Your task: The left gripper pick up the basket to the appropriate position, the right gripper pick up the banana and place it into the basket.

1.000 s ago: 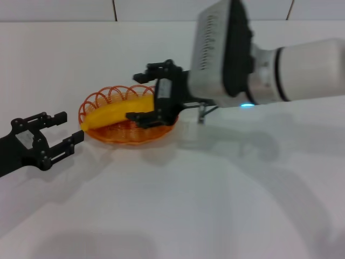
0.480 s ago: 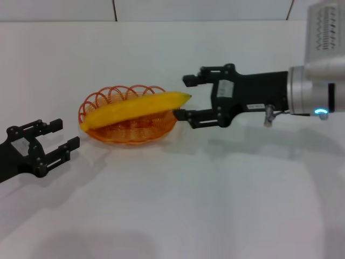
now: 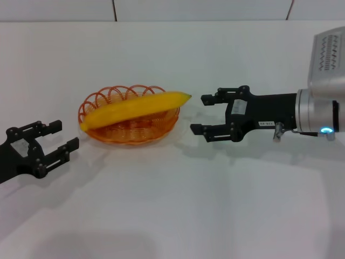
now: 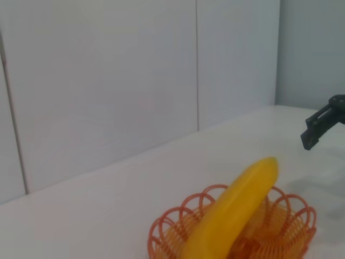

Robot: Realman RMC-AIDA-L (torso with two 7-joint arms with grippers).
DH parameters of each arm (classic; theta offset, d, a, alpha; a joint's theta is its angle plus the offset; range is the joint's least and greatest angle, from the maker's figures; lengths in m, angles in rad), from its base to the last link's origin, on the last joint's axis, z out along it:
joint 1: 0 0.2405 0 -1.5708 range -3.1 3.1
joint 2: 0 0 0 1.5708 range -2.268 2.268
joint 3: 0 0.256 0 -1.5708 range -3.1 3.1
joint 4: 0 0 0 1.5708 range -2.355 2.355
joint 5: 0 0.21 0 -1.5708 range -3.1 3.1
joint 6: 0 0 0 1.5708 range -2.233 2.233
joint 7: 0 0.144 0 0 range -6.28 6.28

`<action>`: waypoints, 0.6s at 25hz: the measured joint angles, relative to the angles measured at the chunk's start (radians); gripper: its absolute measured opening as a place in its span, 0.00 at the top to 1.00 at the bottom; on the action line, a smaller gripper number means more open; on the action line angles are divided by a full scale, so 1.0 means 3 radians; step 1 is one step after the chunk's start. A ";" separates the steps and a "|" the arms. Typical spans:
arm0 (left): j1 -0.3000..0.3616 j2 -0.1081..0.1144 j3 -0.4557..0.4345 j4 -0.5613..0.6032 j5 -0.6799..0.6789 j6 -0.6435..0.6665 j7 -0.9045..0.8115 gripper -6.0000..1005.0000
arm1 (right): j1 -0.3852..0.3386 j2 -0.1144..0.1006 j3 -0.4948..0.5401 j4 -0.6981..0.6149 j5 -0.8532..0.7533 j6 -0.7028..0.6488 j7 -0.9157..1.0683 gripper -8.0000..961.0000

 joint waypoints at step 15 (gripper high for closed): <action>0.0000 0.0014 0.0000 -0.0087 0.0020 -0.0022 -0.0005 0.43 | -0.0001 -0.0005 0.0046 0.0215 -0.0091 0.0101 0.0008 0.19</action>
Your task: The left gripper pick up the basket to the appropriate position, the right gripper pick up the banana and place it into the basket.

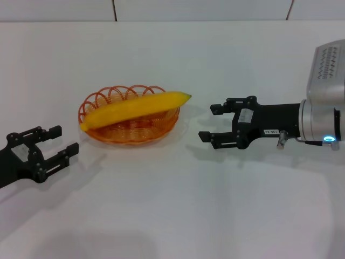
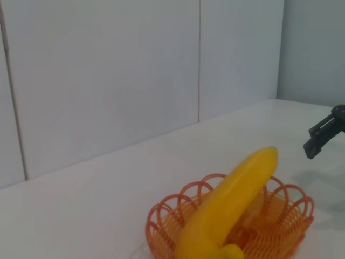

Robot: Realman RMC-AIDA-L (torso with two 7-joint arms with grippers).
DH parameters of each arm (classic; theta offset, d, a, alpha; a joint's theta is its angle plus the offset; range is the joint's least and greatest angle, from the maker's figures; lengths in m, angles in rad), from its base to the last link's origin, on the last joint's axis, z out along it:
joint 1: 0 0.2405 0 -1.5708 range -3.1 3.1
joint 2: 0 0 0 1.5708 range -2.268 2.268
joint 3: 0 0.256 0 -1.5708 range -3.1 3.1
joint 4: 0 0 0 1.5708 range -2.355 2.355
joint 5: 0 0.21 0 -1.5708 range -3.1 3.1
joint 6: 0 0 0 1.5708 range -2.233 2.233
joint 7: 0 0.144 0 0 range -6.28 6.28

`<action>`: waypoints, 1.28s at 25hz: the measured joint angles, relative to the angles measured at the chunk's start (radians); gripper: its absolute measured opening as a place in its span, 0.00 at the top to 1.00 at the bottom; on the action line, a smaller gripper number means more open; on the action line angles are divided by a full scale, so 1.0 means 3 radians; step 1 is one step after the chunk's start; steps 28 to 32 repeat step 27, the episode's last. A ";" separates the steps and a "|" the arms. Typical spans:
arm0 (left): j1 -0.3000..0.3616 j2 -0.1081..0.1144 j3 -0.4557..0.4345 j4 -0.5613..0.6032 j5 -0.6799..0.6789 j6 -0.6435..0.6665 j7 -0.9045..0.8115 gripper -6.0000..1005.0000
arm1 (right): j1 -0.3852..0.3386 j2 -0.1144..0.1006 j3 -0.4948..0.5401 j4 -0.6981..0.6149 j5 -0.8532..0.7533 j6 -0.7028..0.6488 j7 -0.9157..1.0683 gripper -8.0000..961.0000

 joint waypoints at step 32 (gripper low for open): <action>-0.0006 -0.0007 0.0000 0.0000 0.0003 0.0004 -0.0001 0.43 | 0.0004 0.0000 0.0000 0.0008 0.0008 0.0005 -0.0005 0.19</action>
